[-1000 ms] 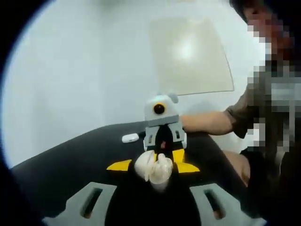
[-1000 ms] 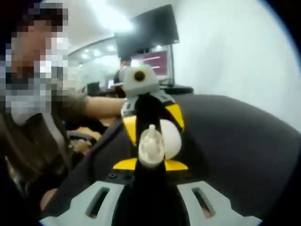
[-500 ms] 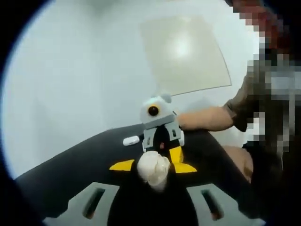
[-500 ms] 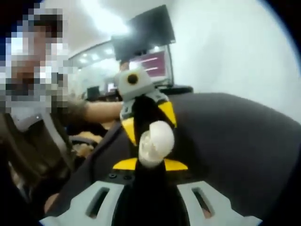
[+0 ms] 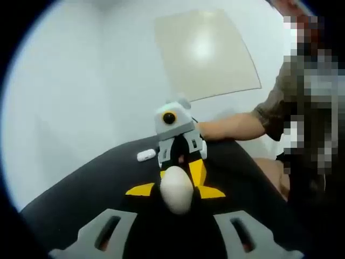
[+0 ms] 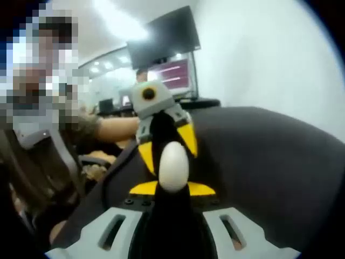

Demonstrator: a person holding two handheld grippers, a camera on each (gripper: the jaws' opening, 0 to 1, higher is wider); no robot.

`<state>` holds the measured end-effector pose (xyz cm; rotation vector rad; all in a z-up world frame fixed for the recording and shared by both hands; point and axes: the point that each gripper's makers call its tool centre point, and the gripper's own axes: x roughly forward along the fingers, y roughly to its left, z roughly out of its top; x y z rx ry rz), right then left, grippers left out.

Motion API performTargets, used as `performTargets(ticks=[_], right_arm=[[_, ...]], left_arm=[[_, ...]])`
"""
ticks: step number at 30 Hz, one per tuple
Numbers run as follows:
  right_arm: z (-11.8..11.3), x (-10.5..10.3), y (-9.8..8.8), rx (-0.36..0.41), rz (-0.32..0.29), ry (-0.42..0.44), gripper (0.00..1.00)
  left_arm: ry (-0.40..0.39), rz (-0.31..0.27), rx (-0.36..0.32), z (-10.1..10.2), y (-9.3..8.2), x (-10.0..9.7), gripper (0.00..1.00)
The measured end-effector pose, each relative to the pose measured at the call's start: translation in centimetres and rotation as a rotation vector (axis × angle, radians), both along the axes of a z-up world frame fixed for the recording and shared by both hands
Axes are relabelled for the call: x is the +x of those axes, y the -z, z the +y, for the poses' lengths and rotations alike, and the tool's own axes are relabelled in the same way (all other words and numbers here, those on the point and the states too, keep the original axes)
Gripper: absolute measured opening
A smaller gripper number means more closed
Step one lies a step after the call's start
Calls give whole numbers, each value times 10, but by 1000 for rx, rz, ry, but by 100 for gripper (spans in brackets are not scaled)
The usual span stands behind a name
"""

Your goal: Pick up three earphones and place each one into its charging case using tactile feedback, ensure that each earphone is properly inserted and securely positioned inside the case.

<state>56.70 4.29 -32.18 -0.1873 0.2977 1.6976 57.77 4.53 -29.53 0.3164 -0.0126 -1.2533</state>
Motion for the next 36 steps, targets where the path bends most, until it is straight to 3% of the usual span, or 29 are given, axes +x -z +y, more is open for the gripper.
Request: performTargets(ticks=[8,12,14,20,29,36], right_arm=[[-1,4,-1,7,-7,3,21],[-2,9,-5,27,47,27,21],[-2,11,-6,30,93,30,22],[0,11,-4,21,75,35,22],[1,18,-4,22,61,62,24],[1,28,-4,26,-24,104,31]], left_arm=[[22,-9,-43,4,-9,-7,34],[-1,-130,79,4,2,-6,39],[-18,-133,98,4,7,-2,41],[-76,-157,115,11,9,12,33],[-79,-130,97,11,11,15,32],[-75,-92,79,11,11,17,33]])
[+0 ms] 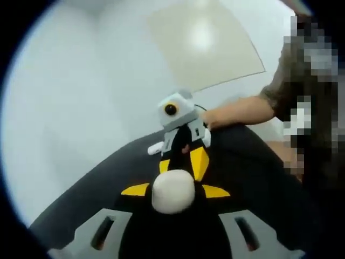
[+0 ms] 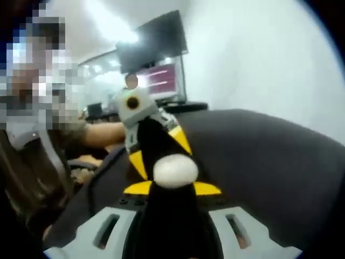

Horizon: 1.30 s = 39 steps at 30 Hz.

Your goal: Pick up three earphones and place each one into its charging case using tactile feedback, ensure that each earphone is properly inserted and securely positioned inside the case.

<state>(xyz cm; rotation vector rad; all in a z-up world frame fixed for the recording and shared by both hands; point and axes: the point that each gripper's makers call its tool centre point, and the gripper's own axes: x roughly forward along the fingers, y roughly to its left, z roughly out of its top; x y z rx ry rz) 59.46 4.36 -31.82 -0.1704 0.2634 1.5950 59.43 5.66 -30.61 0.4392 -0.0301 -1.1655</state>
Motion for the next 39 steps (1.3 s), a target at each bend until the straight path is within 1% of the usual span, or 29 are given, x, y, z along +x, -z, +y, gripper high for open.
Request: performTargets(ticks=[3,4,5,7,8,9,10,11,12,13,14,16,17,18,19,20,21,22,23,24,26,28,29,30,31,33,34,35,39], right_arm=[[-1,4,0,-1,-16,17,32],[-1,4,0,-1,-17,20,32],[-1,5,0,-2,-20,24,32],[-1,5,-1,2,-25,36,34],[-2,7,-3,8,-24,45,34],[-2,9,-4,15,-22,56,36],[-3,11,-6,21,-17,67,37],[-4,15,-7,27,-4,88,40],[-4,19,-10,41,25,115,42],[-5,20,-13,51,41,127,43],[-5,25,-18,66,43,163,44],[-5,27,-30,106,4,204,44],[-4,26,-32,112,-3,212,44],[-3,22,-32,104,-4,212,45],[0,19,-31,95,-12,223,46],[2,15,-23,41,-49,230,47],[4,12,-18,2,-94,233,48],[7,10,-14,-27,-134,238,49],[9,8,-11,-46,-159,248,50],[12,6,-8,-64,-165,248,51],[18,3,-6,-76,-166,246,53],[24,3,-3,-90,-174,237,54],[26,6,0,-103,-171,236,54],[26,9,2,-109,-154,240,54],[27,10,2,-95,-111,246,54],[26,15,6,-96,-61,252,54],[25,18,4,-89,-72,254,53],[25,19,4,-92,-71,260,52],[26,19,4,-100,-85,264,50]], left_arm=[[-4,31,-10,2,-2,2,38],[0,48,-39,4,-7,1,39],[-7,70,-109,5,-17,2,39],[-26,87,-236,15,-40,7,39],[-41,90,-310,22,-53,10,38],[-69,93,-418,34,-70,15,37],[-84,98,-477,41,-79,17,35],[-106,108,-561,52,-90,21,34],[-146,103,-616,64,-98,26,33],[-189,91,-645,75,-102,32,33],[-243,77,-659,86,-103,39,32],[-342,69,-680,104,-102,51,29],[-396,94,-688,111,-97,58,28],[-420,107,-688,115,-95,62,27],[-413,100,-689,115,-96,61,27],[-416,90,-698,116,-98,60,27],[-417,84,-702,116,-99,60,27],[-422,90,-700,115,-97,62,27],[-423,107,-685,112,-93,63,28],[-423,105,-679,110,-93,62,30],[-421,84,-667,106,-93,61,33],[-412,70,-642,100,-92,58,32],[-415,54,-626,99,-92,58,32],[-418,31,-609,98,-92,58,31],[-422,19,-596,97,-92,57,30],[-423,7,-580,94,-92,56,29],[-422,4,-578,94,-92,56,29],[-420,3,-577,94,-92,56,29],[-414,4,-580,93,-93,54,29]])
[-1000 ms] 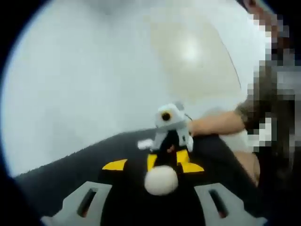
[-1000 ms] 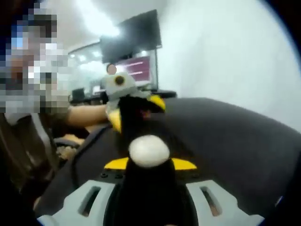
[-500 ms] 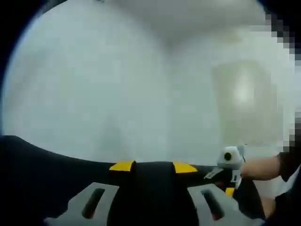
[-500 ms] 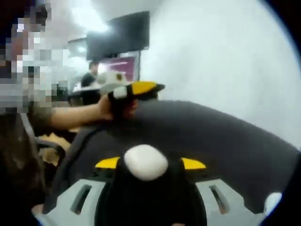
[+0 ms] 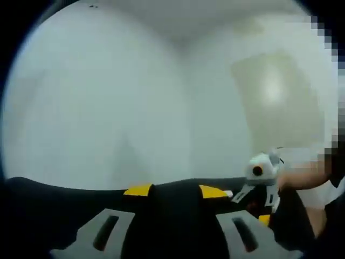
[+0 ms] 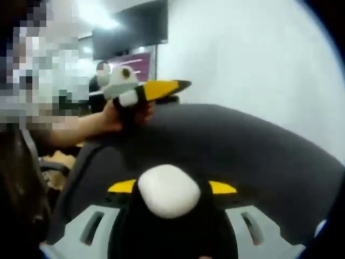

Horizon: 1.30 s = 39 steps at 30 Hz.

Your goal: Pick up three earphones and place each one into its charging case using tactile feedback, ensure that each earphone is properly inserted and securely positioned inside the case.

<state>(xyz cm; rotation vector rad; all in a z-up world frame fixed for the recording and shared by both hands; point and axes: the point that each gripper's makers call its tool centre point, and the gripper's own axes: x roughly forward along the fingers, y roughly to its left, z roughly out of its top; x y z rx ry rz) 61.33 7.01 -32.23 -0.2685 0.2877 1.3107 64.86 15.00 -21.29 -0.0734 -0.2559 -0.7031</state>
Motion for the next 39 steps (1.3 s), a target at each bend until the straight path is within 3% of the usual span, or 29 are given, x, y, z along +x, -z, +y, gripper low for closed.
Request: performTargets(ticks=[1,6,16,20,25,33,39], right_arm=[[1,-1,-1,0,1,8,46],[-1,-4,-3,-24,-46,52,44],[-12,-2,-17,-92,-246,94,44],[-27,-2,-32,-58,-274,121,44],[-48,-1,-44,-21,-273,164,44],[-82,8,-40,-36,-251,249,44],[-107,19,-40,-20,-213,337,44]], left_arm=[[6,-3,-5,-1,-1,-2,29],[5,-20,9,-6,-2,-13,30],[-9,-19,25,-4,-2,-11,30],[-13,-14,29,-4,-1,-11,30],[-24,-6,52,-5,2,-11,29],[-33,-8,110,-5,9,-7,29],[-33,-13,116,-3,7,-2,29]])
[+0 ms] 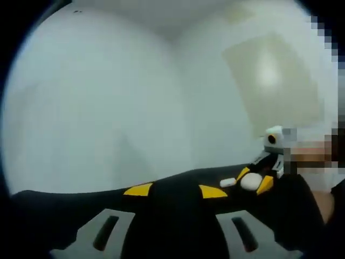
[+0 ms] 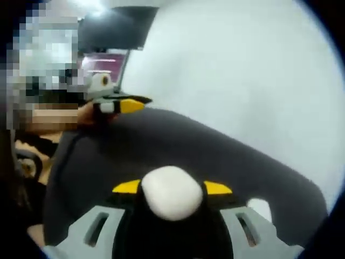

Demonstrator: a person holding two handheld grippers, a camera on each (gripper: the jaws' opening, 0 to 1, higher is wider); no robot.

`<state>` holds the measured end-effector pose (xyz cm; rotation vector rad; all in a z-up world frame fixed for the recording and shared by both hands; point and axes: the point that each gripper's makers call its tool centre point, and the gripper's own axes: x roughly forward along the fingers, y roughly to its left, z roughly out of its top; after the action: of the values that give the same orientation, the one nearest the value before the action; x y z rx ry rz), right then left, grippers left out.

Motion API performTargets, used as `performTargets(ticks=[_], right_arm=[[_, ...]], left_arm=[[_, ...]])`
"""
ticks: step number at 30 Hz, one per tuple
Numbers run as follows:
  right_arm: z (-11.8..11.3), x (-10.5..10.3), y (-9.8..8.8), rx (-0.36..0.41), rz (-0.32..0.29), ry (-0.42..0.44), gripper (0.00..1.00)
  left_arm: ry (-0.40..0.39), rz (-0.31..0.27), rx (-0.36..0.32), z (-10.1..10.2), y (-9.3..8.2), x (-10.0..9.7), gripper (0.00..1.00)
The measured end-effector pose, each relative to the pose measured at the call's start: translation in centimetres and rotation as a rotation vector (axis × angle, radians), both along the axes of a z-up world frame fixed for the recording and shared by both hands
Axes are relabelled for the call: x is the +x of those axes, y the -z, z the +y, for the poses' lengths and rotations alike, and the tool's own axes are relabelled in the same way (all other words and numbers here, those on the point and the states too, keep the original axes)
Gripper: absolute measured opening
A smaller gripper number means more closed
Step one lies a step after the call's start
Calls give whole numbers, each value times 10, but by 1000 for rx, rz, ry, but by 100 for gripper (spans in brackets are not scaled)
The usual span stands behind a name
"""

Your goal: Pick up three earphones and place each one into its charging case using tactile feedback, ensure that each earphone is properly inserted and securely positioned inside the case.

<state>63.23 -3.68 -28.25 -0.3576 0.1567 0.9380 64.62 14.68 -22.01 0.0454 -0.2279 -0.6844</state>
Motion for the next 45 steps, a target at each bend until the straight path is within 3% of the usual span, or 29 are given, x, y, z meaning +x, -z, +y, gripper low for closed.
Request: performTargets(ticks=[5,9,14,16,19,22,25,32,36,37,38,45], right_arm=[[-16,4,4,53,39,42,44],[-37,14,13,76,59,116,44],[-65,16,9,111,61,170,44],[-78,17,7,170,90,205,44],[-84,12,5,260,144,187,44],[-79,10,6,243,145,166,44],[-69,10,16,157,150,135,44],[-48,27,17,121,164,108,44],[-47,27,41,23,176,104,44],[-43,28,34,96,150,113,44],[-44,26,37,62,162,104,44],[-45,26,39,85,186,85,44]], left_arm=[[-3,55,-1,3,10,11,29],[1,53,20,1,13,10,29],[-1,57,41,-1,17,13,29],[-2,55,46,-1,18,13,29],[-4,55,57,-2,20,13,29],[-4,57,72,-4,23,14,29],[-3,57,92,-6,26,13,29],[-13,61,120,-6,31,13,28],[-2,66,131,-8,33,12,28],[-2,67,134,-8,34,12,28],[-1,70,140,-9,35,12,28],[3,75,188,-16,42,12,28]])
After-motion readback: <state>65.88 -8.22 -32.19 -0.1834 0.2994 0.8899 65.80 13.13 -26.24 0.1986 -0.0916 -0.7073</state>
